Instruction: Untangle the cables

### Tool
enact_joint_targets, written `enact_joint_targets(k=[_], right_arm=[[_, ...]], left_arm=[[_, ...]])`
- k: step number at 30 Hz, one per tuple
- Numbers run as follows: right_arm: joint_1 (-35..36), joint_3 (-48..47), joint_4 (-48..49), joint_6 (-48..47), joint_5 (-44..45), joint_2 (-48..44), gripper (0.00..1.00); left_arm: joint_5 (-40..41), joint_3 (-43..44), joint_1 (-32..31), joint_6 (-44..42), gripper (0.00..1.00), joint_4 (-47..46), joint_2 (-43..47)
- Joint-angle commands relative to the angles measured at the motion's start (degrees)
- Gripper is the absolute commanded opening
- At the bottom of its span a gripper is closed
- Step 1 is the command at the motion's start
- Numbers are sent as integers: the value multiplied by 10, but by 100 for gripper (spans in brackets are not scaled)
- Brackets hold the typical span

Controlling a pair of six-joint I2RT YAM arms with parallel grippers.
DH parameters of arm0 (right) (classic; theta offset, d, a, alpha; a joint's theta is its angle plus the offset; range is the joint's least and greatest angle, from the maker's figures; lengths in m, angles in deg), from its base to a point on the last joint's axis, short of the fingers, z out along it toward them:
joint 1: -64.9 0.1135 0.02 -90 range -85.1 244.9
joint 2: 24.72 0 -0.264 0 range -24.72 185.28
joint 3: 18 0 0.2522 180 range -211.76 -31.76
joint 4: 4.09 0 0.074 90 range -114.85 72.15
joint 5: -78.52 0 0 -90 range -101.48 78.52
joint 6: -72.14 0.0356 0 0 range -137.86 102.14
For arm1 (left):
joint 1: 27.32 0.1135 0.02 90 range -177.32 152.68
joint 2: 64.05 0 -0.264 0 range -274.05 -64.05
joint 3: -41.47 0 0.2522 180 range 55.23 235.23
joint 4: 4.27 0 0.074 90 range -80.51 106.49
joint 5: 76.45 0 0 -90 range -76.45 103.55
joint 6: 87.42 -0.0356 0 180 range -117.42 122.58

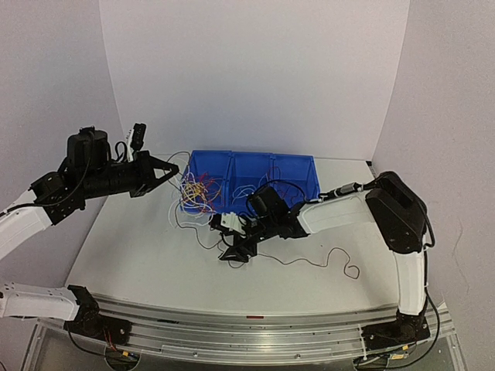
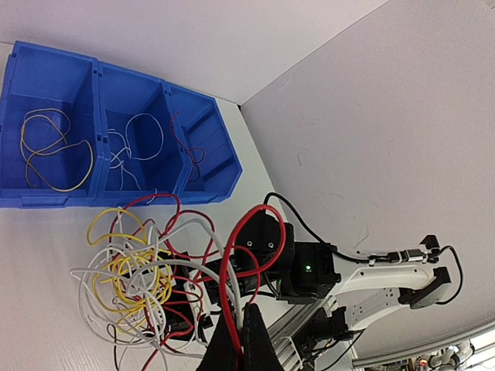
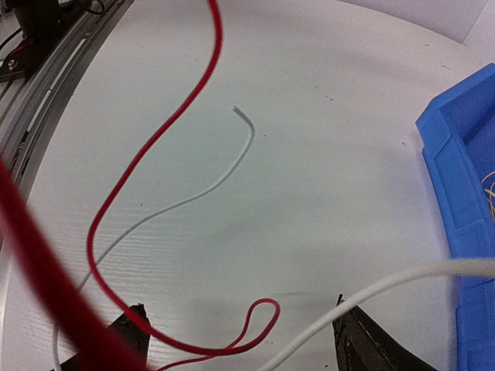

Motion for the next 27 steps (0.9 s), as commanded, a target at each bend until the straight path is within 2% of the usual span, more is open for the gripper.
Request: enact_joint_targets(k=[1,11,16,17,18,19,20,21,22,24,27], right_arm=[[0,-11,99,52,5,19,77],[6,-3,125,78,19,36,75],[12,-14,130,94,13,46,66],[13,-13,130,96,13,46,61],[14,-12,130,99,13,45,51],[14,-8,131,104,18,42,38],[14,-4,131,111,26,39,17],[13,0,132,123,41,33,4],[13,5,133,135,57,26,0],[13,9,131,179,133,10,0],[11,37,126,237,266,-34,0]], left_arm=[[-8,18,0,-2,0,-4,20],[-1,39,0,3,0,-1,43],[-2,47,0,6,0,1,44],[-1,46,0,7,0,1,46],[2,45,0,8,0,2,47],[9,46,0,10,0,6,48],[19,47,0,11,0,13,49],[33,47,0,13,0,22,51],[47,46,0,14,0,31,53],[71,40,0,17,0,45,56],[161,36,0,34,0,105,54]])
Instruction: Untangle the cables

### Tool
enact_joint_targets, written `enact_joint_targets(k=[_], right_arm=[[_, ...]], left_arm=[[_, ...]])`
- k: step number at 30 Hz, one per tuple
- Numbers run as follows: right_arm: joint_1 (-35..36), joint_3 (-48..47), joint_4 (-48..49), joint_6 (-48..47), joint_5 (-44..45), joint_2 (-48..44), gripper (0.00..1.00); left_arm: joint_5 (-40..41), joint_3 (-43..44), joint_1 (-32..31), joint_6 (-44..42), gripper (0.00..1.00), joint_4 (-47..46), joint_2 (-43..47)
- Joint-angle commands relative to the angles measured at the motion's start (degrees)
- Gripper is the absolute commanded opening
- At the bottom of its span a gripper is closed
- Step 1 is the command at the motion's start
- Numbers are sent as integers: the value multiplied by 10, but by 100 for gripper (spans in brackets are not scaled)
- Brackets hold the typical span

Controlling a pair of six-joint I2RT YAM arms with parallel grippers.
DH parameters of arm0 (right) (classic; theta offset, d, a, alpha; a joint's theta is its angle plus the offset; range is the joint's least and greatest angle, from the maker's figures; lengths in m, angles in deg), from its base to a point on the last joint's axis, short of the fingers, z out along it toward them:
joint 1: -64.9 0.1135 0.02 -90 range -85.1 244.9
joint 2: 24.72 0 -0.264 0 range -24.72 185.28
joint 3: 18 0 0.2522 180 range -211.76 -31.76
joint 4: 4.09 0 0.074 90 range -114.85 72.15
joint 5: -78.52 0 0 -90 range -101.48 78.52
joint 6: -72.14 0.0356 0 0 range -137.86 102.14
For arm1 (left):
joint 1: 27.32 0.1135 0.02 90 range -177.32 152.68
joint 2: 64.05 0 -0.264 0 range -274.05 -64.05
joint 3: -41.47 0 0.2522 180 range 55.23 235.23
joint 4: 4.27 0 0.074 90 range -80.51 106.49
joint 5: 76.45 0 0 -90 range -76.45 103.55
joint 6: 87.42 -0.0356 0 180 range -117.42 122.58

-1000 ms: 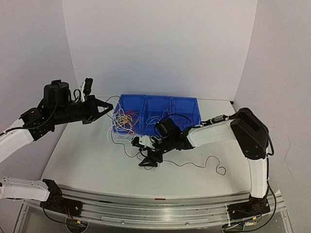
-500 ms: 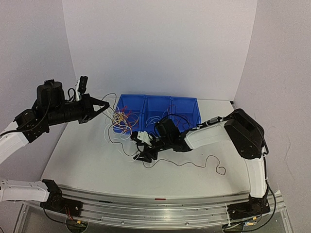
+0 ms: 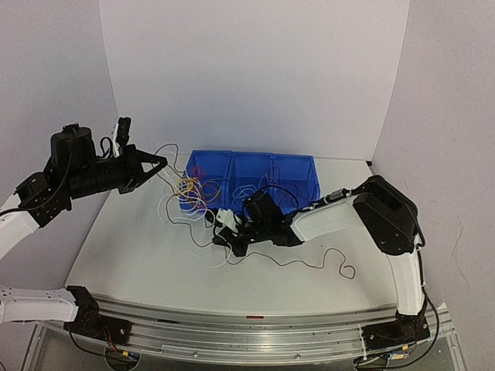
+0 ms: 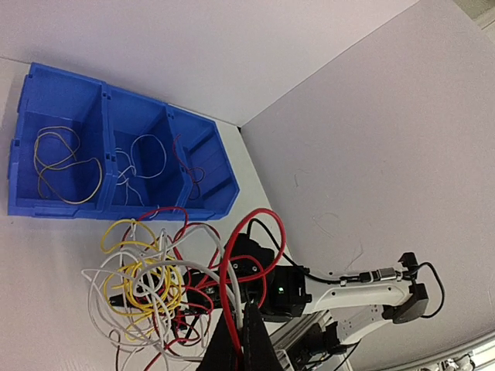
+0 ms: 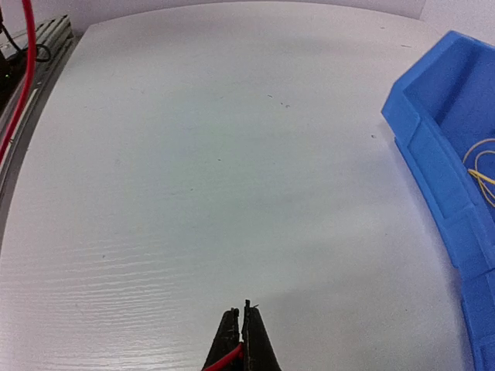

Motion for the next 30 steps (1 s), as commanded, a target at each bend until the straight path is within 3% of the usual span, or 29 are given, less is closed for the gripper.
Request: enact_joint_targets(k=[1,5,8,11,15,19,23,30], right_arm=[[-3,46,1,113,212,-92,0],[-21,131,-37,190,337,-207,0],[-36,208,-52,212,448,-301,0],[-78,247,-144,248,519,-402,0],[-210,282,-277,341,474,-543,0],[-278,280,-341,322,486,-625,0],[-302,245,-394,307,458,-640,0],[-302,123,-471,304,279,-603,0]], left_arm=[[153,13,0,31,0,91,8],[273,-26,1,83,0,166,-19],[308,-63,1,147,0,195,-51],[326,-92,1,180,0,216,-92],[359,-94,2,218,0,282,-135],[362,-121,3,235,0,281,-131],[343,-142,3,211,0,235,-117],[266,-176,3,115,0,110,-94]])
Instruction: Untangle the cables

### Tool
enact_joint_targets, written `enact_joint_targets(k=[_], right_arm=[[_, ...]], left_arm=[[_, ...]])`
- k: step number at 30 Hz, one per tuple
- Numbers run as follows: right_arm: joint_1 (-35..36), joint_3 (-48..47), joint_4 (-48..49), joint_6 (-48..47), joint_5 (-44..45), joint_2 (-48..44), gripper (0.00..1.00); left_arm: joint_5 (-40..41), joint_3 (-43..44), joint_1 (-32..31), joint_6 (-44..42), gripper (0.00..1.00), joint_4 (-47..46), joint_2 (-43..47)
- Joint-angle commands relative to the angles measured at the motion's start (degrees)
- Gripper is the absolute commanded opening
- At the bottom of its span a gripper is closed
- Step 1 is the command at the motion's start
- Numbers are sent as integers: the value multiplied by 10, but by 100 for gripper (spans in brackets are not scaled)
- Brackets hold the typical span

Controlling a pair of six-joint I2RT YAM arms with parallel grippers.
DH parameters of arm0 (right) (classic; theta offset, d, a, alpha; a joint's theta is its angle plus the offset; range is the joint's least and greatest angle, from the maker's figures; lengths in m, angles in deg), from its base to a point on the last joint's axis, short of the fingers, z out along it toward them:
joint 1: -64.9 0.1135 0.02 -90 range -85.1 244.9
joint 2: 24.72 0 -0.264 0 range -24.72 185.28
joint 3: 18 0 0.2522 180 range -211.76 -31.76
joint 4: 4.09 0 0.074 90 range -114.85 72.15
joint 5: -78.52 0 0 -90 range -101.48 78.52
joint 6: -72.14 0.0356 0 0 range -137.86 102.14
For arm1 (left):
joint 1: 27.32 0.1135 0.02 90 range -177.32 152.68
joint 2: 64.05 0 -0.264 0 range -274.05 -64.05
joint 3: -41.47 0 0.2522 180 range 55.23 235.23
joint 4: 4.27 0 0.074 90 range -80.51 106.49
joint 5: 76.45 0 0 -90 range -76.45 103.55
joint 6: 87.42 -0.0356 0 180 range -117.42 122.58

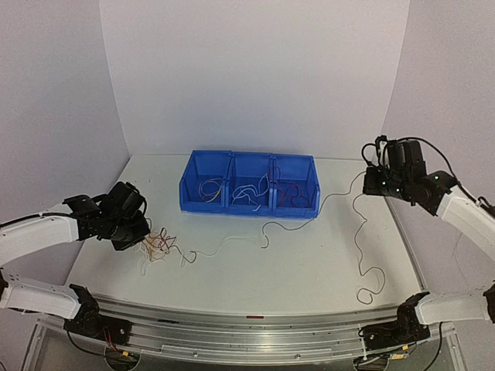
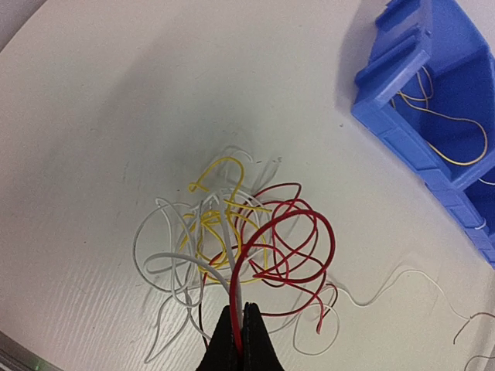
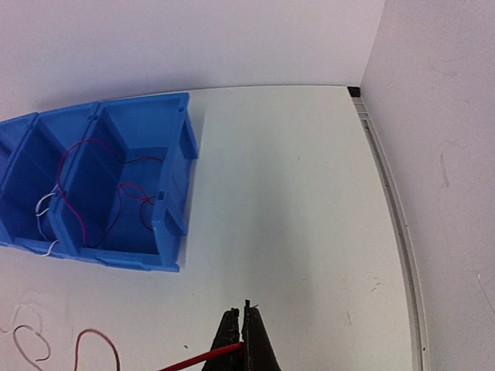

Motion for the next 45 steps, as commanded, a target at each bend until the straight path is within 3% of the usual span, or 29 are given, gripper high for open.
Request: enact_joint_targets(k=[1,5,11,14,20,33,45], right_arm=[[0,-86,-52,1,-100,11,0],[0,-127,-62,-39,20,0,0],[-14,-192,-94,-126,256,-3,0],[-43,-205,-95,-169,316,-13,0],[-136,-206,-95,-179,331,-31,0],[-192,-240,-105,-179,290,-8,0],[-269,-264,-121,-186,312,-7,0]], left_arm=[[-47,-20,2,-60,0,-99,20],[-34,-25,2,-51,0,-83,13],[52,-15,3,46,0,39,-10],[66,-20,11,63,0,65,-13],[45,-42,67,39,0,57,-21],[31,-57,117,-22,0,49,-21],[-13,-68,185,-30,0,29,-26]])
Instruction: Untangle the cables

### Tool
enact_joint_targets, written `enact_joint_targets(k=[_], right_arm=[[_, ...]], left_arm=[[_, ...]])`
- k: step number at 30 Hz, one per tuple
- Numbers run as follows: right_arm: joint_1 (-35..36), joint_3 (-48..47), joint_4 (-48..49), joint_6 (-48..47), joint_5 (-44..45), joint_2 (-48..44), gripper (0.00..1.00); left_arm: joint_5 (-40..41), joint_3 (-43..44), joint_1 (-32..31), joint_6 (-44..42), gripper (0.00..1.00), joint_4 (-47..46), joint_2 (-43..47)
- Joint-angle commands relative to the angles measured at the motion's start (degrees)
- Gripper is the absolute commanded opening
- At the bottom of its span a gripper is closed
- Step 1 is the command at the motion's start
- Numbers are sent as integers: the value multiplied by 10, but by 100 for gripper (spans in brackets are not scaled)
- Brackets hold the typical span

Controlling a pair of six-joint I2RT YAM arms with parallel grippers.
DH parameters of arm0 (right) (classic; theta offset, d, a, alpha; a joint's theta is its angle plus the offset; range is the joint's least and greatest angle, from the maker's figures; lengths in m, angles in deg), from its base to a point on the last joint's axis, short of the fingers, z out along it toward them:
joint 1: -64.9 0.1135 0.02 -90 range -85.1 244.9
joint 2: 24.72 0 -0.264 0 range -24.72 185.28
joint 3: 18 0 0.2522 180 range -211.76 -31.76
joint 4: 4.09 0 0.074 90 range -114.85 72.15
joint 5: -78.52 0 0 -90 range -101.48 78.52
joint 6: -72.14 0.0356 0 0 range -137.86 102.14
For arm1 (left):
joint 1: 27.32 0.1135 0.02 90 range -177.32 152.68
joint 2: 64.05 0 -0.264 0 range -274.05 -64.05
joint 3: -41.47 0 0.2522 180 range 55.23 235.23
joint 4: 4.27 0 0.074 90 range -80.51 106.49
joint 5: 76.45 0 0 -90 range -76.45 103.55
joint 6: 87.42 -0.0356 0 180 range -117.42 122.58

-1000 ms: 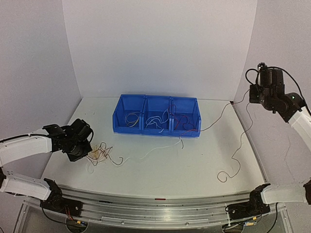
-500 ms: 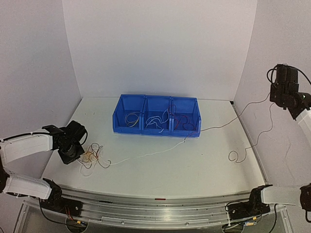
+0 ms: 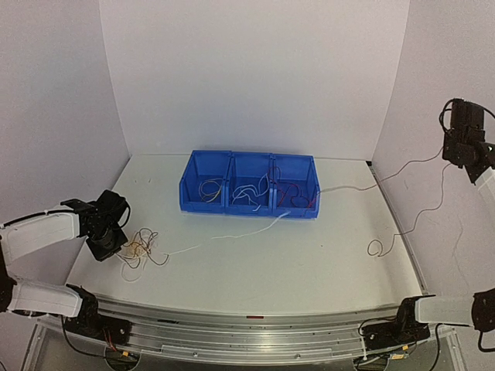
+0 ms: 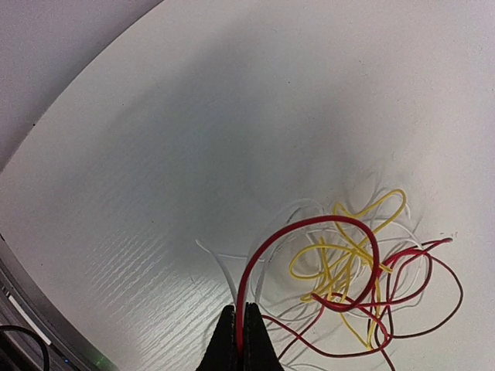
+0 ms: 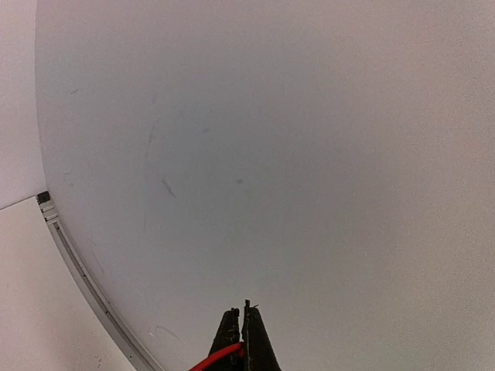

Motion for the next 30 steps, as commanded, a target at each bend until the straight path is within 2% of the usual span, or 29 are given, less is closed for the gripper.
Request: enact_joint_targets(k=[1,6,8,12,17,20,24,30], right_arm=[[-23,-24,-4,-1,22,-5,0],[-70,-29,-19,16,-2,3,0],[-71,-19,-37,57,-128,-12,0],[-71,-7,-48,136,-412,-21,0],[-70,-24,-53,181,-652,-2,0],[-69,-30,-54,204,-734,5,0],[-31,-21,-51,228,-789,18,0],[125,-30,-51,214,-741,52,0]], left_arm=[[-17,-9,23,-2,0,-4,-9],[-36,-13,68,-11,0,-15,-13],[-68,-22,70,-46,0,-52,-9],[-185,-49,70,-118,0,-154,31],[-311,-73,69,-172,0,-248,77],[-357,-78,69,-184,0,-278,85],[-382,-78,54,-183,0,-313,65],[-350,-52,1,-173,0,-331,10]])
